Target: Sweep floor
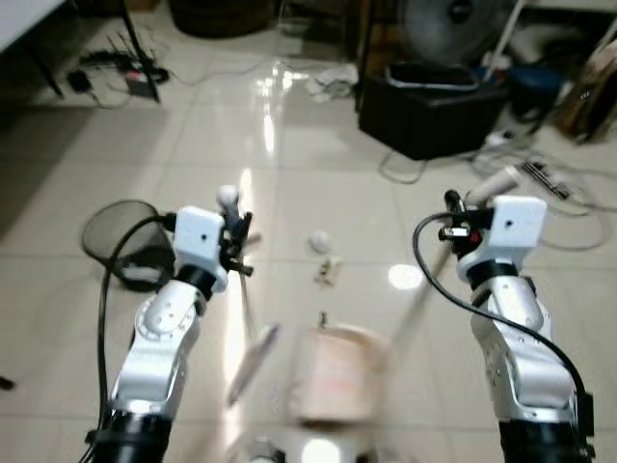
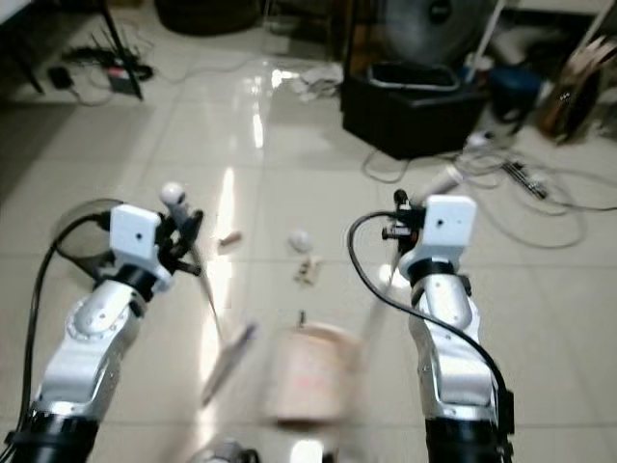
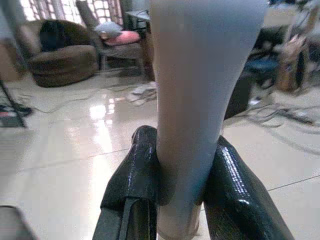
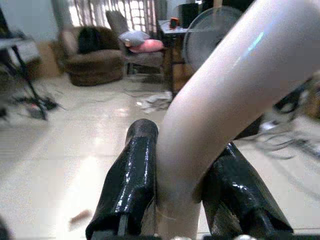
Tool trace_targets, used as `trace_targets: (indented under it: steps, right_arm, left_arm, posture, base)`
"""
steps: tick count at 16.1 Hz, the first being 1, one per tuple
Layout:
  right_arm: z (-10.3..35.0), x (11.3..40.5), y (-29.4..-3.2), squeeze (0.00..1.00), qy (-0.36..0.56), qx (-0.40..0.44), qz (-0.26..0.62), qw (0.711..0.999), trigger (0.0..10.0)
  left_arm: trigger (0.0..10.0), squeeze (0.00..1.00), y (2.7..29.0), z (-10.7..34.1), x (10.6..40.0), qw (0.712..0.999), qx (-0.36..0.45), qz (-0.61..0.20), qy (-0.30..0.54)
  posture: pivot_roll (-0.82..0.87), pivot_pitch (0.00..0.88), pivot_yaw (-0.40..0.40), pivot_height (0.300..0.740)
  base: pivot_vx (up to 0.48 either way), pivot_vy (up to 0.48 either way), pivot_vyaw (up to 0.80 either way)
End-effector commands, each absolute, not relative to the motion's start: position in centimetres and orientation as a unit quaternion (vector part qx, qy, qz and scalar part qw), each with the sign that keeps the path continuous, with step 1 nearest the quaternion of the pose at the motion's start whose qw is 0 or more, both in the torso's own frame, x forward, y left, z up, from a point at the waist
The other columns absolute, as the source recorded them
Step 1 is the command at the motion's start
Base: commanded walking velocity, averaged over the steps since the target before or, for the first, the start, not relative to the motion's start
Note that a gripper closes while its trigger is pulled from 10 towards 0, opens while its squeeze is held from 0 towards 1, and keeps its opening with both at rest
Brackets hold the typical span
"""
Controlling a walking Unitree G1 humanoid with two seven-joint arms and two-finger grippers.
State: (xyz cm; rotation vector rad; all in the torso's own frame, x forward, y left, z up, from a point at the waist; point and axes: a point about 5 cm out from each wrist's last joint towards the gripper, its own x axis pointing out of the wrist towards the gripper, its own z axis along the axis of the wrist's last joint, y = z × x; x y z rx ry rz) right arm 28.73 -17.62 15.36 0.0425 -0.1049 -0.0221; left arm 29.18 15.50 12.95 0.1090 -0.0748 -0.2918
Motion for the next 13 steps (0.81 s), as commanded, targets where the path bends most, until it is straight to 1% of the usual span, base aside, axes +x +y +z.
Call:
trace_targets:
  steps: [1,6,10,13]
  right_arm:
    - [15.8,28.5,-18.7,0.0,-0.061,-0.002,-0.026,0.998,10.0]
    - [15.6,28.4,-18.7,0.0,-0.061,0.001,-0.026,0.998,10.0]
    - [16.0,28.5,-19.5,0.0,-0.072,0.005,-0.043,0.996,10.0]
    - [15.9,28.8,-20.2,0.0,-0.062,0.009,-0.063,0.996,10.0]
  left_arm:
    - [10.0,0.0,14.8,13.6,29.2,0.986,0.047,-0.154,-0.05]
    - [10.0,0.0,14.8,13.3,29.2,0.986,0.052,-0.154,-0.043]
    - [10.0,0.0,14.5,13.2,29.7,0.985,0.051,-0.158,-0.039]
    - [10.0,0.0,14.5,13.5,30.1,0.985,0.052,-0.157,-0.044]
  posture:
    - [-0.02,0.084,0.016,0.74]
    - [-0.03,0.083,0.021,0.74]
    - [-0.04,0.082,0.021,0.74]
    - [-0.04,0.081,0.023,0.74]
  base:
    - [0.0,0.0,0.0]
    - [0.0,0.0,0.0]
    - [0.0,0.0,0.0]
    - [0.0,0.0,0.0]
